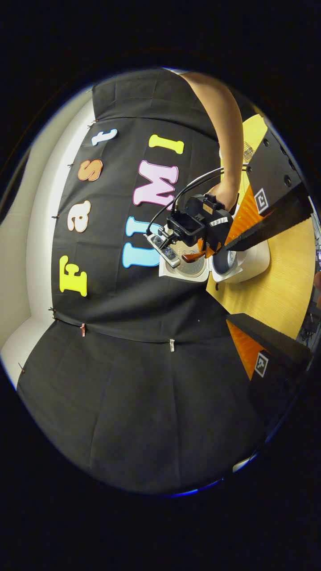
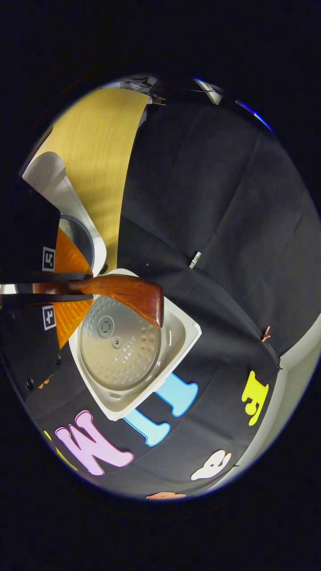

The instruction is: Close the left gripper, press the button to open the rice cooker; take a wooden spoon from the chopstick holder with the right hand, scoop a spoonful of rice and pour it into the rice cooker, then put the wooden spoon back into the chopstick holder.

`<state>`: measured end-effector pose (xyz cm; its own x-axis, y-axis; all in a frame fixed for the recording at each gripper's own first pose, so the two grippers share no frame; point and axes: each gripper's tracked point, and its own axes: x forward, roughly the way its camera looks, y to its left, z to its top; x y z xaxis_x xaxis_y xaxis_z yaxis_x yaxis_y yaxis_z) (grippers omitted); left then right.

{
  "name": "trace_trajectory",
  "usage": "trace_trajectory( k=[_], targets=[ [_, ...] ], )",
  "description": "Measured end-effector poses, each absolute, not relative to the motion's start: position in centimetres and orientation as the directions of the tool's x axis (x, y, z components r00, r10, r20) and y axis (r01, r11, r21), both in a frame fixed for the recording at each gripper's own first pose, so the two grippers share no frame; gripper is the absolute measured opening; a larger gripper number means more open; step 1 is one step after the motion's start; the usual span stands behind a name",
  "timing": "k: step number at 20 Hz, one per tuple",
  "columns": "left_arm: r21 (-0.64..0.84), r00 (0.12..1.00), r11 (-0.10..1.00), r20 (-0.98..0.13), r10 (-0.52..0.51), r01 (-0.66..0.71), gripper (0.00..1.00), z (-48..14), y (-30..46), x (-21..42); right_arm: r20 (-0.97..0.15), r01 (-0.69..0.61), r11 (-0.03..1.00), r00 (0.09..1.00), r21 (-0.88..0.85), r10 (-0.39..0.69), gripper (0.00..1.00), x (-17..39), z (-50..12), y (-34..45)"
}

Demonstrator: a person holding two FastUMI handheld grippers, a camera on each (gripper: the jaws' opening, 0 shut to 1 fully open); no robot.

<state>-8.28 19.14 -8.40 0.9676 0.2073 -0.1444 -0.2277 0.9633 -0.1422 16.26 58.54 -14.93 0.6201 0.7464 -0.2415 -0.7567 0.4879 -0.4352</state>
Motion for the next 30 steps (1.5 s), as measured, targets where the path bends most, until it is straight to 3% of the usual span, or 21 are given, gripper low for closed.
trace_trajectory(
  k=[3, 9, 18, 23, 30],
  targets=[
    [-0.138, 0.969, 0.966, -0.143, 0.201, -0.220, 0.96, -8.2, 19.0, -8.5, -0.267, -0.772, 0.518, 0.621, -0.369, 0.737, 0.13, 16.7, -15.0, 58.6],
    [-0.135, 0.975, 0.971, -0.128, 0.180, -0.197, 0.96, -7.6, 18.3, -8.5, -0.316, -0.698, 0.711, 0.657, 0.088, 0.684, 0.13, 20.0, -14.4, 54.9],
    [-0.114, 0.989, 0.986, -0.102, 0.108, -0.120, 0.96, -6.7, 16.5, -7.2, -0.157, -0.443, 0.758, 0.807, 0.478, 0.570, 0.13, 22.7, -6.6, 40.8],
    [-0.097, 0.995, 0.993, -0.078, 0.054, -0.061, 0.96, -5.8, 15.0, -6.6, -0.106, -0.319, 0.770, 0.889, 0.552, 0.445, 0.13, 23.2, -4.6, 29.3],
    [-0.090, 0.997, 0.995, -0.070, -0.041, 0.034, 0.96, -5.3, 11.3, -4.9, -0.155, -0.160, 0.815, 0.944, 0.558, 0.291, 0.13, 22.1, -7.0, 14.3]
  ],
)
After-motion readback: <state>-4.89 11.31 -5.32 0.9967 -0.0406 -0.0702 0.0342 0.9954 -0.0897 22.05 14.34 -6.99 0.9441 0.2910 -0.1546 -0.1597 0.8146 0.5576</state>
